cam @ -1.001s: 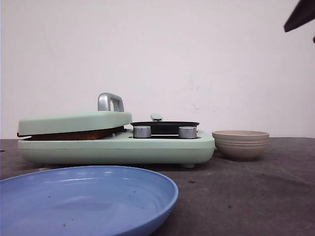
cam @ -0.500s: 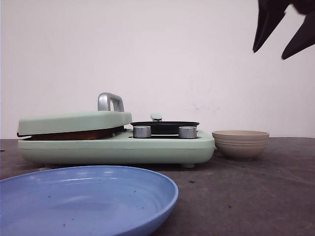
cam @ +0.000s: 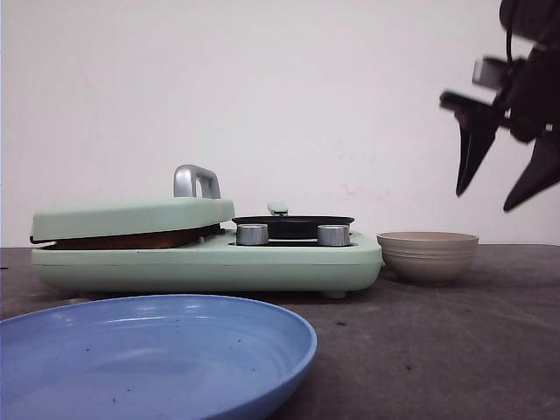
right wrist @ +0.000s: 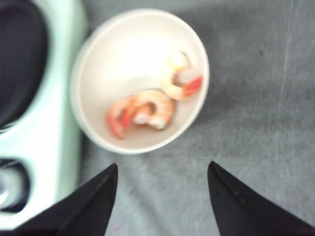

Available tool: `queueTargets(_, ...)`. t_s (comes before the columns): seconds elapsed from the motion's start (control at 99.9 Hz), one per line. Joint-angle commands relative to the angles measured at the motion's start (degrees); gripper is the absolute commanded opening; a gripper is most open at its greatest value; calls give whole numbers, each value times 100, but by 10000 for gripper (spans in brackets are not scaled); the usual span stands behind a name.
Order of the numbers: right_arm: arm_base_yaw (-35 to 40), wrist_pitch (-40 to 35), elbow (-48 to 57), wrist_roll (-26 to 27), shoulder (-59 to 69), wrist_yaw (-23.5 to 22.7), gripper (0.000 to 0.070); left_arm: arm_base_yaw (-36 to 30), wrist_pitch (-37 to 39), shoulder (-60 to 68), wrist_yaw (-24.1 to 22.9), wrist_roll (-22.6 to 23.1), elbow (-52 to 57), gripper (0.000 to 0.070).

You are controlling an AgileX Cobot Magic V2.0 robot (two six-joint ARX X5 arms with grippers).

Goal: Make breakfast with bread and shrimp
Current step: 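Lower the right gripper to the rim of the cream shrimp bowl, then grip the bowl rim with the right gripper and lift it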

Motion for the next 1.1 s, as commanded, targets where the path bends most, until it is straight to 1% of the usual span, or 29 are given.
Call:
queueTargets(0.0,-37,111,188,61,271,-39,358,-9,61,-4,-26,98,11,6)
queueTargets(0.1,-90,157,315,61,586,-76,358,-11,52,-4,-26,98,11,6)
queueTargets(0.2,-142,157,461,61,890,-232,358,-9,50,-4,-26,98,11,6)
queueTargets(0.34,-142,157,627,59,1202,-234,358,-9,35,-4,-26,98,11,19)
queueTargets(0.53,-142,358,643,63,1320,-234,355,-9,31,-4,-26,98,11,19)
queueTargets(0.591,-142,391,643,68,1359,-240,345,-9,31,-4,-26,101,11,19)
queueTargets(0.741,-142,391,643,83,1486,-367,345,-9,33,-4,-26,101,11,22)
queueTargets(0.911,-136,400,643,103,1580,-363,342,-9,31,-4,-26,107,11,23)
queueTargets(0.941,-136,417,643,103,1580,-358,329,-9,31,-4,-26,114,11,23)
queueTargets(0.981,-136,457,643,107,1582,-358,289,-9,31,-4,-26,116,11,23)
queueTargets(1.021,-129,496,643,109,1580,-365,221,-9,31,-4,-26,118,11,23)
queueTargets(1.051,-131,503,643,111,1580,-367,182,-9,31,-4,-26,118,11,23)
queueTargets(1.081,-131,516,643,136,1580,-361,113,-9,31,-4,-26,118,11,23)
queueTargets(1.091,-131,516,643,138,1580,-361,103,-9,31,-4,-26,118,11,23)
